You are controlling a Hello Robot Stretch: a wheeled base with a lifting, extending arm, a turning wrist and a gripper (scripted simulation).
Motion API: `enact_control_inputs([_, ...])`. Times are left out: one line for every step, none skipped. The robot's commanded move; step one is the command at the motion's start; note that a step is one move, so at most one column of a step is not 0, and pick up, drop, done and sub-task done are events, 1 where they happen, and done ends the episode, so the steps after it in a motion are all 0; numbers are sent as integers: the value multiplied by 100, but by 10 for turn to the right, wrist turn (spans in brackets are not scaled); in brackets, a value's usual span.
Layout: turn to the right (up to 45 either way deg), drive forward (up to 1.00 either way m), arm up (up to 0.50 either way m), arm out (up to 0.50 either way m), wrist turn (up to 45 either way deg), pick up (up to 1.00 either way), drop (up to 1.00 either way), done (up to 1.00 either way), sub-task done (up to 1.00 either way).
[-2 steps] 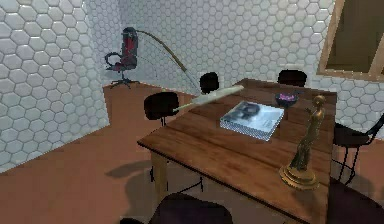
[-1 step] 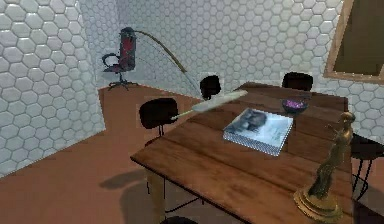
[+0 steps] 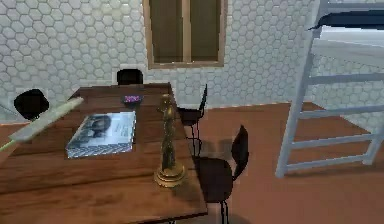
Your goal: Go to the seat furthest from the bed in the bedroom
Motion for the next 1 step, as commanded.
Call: enact_control_inputs([450, 0, 0, 0, 0, 0, 0, 0, 0])
